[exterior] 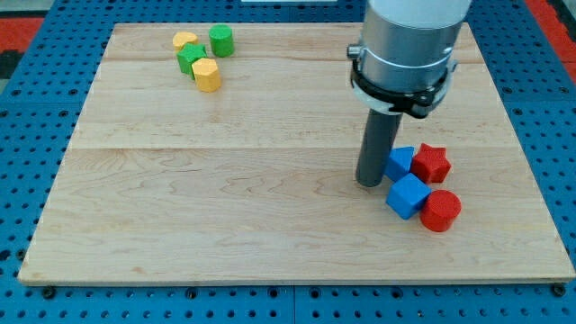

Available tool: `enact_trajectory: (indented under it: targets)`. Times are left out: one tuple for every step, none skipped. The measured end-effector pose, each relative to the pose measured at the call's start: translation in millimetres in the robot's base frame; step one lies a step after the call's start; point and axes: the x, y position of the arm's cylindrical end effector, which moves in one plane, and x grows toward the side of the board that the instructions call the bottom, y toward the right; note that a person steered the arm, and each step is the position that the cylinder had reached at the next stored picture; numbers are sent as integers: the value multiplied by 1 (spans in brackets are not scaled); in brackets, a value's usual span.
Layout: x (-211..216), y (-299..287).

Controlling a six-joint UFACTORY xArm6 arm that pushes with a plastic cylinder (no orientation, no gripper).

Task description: Move your arm away from the blue blocks

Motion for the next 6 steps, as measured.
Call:
enact_trajectory:
  targets:
    - [0,-30]
    - [0,-36]
    - [0,-37]
    - [0,-38]
    - [0,-48]
    - [-3,-65]
